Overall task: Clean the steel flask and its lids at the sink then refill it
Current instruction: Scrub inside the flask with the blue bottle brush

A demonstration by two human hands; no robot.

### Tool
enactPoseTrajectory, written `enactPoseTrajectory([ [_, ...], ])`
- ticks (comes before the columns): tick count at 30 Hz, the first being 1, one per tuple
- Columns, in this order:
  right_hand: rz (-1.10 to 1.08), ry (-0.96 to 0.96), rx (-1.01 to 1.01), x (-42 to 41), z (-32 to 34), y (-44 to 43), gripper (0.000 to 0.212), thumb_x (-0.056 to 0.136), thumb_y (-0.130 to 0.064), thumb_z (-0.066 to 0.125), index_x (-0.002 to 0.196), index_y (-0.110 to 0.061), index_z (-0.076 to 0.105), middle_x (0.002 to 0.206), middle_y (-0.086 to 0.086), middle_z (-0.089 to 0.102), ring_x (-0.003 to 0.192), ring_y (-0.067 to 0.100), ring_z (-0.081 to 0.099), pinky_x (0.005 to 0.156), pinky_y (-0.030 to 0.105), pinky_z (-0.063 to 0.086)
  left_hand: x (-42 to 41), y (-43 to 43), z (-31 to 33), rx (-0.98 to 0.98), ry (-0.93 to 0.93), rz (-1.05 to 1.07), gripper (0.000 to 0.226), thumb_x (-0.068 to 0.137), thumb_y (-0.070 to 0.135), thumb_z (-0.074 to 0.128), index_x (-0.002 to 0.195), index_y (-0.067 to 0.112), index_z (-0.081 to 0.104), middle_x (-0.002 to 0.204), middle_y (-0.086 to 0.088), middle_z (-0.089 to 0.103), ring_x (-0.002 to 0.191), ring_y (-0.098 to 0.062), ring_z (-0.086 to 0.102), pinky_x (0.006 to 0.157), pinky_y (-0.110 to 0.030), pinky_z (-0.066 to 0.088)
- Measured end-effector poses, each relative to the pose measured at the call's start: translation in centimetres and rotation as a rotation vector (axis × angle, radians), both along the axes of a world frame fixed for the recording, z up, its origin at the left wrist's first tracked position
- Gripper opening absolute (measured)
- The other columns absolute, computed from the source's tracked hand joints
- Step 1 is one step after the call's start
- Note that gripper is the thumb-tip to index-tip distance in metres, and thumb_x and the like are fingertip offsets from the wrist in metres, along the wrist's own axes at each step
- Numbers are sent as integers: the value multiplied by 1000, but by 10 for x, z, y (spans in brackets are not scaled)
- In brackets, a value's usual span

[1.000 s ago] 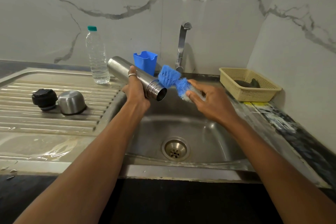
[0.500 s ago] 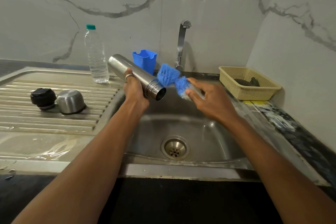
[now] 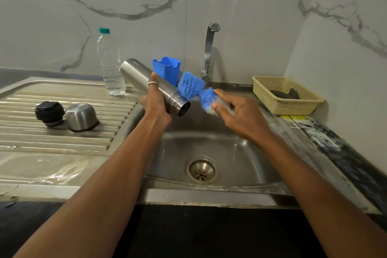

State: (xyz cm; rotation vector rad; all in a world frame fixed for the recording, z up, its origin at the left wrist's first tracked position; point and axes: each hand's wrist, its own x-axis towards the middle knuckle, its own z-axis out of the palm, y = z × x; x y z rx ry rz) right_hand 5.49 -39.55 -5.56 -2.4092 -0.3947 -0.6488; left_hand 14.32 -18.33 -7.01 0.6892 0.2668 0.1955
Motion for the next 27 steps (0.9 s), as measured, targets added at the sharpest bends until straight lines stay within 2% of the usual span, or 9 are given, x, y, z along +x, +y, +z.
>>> enactPoseTrajectory([
  [4, 30, 4, -8, 0, -2, -2, 52, 95, -52, 62, 144, -36, 53, 137, -8, 64, 121, 10, 62, 103, 38, 52, -2, 0, 3, 33, 14, 23, 61, 89, 47, 75, 130, 10, 49, 114, -14, 73, 89, -30, 77, 78, -56, 62],
  [8, 7, 24, 10, 2, -2, -1, 52, 97, -49, 62, 145, -32, 52, 140, -5, 62, 124, 12, 61, 105, 38, 51, -5, -1, 5, 64, 22, 56, 60, 93, 50, 68, 133, 11, 47, 114, -11, 72, 86, -25, 78, 68, -42, 64],
  [10, -2, 23, 16, 1, -3, -2, 52, 97, -49, 62, 145, -32, 53, 139, -4, 64, 122, 13, 62, 104, 40, 52, -4, -2, 6, 82, 27, 54, 56, 95, 51, 66, 131, 11, 49, 112, -9, 73, 85, -23, 77, 68, -41, 64],
  [13, 50, 8, 29, -2, -2, 3, 52, 96, -48, 63, 145, -33, 53, 136, -7, 65, 115, 5, 62, 100, 33, 53, -4, -3, 7, 79, 32, 65, 48, 98, 48, 63, 124, 9, 54, 104, -7, 74, 85, -21, 76, 73, -37, 64],
  [15, 7, -6, 47, 0, -1, 2, 51, 97, -45, 64, 145, -32, 54, 132, -5, 68, 112, 8, 65, 98, 32, 53, -4, -3, 7, 74, 26, 71, 45, 99, 45, 61, 123, 7, 54, 101, -6, 74, 84, -20, 76, 73, -36, 63],
  [19, -3, -22, 14, -2, -1, -1, 50, 97, -47, 63, 144, -32, 54, 128, -2, 70, 111, 13, 67, 97, 34, 54, -2, -4, 7, 85, 34, 64, 37, 102, 41, 58, 121, 10, 53, 99, -6, 73, 84, -21, 75, 77, -41, 64],
  [22, -2, -13, -19, -2, -2, 0, 51, 98, -49, 61, 146, -36, 51, 130, -4, 70, 111, 13, 67, 95, 34, 55, -3, -5, 8, 58, 48, 17, 44, 101, 43, 56, 129, 10, 52, 108, -10, 73, 93, -27, 76, 83, -52, 62],
  [24, -44, -10, -23, 0, -1, -4, 51, 98, -48, 61, 146, -34, 51, 131, -3, 69, 112, 14, 67, 95, 36, 55, -2, -4, 7, 52, 48, 10, 47, 101, 45, 56, 132, 10, 50, 111, -11, 73, 94, -29, 75, 83, -54, 62],
  [27, 17, -1, -7, 0, 0, -6, 52, 97, -48, 62, 146, -33, 52, 138, -5, 63, 118, 7, 61, 102, 35, 53, -3, -4, 7, 66, 17, -5, 52, 92, 53, 69, 118, 10, 53, 110, -13, 74, 93, -31, 76, 81, -54, 62],
])
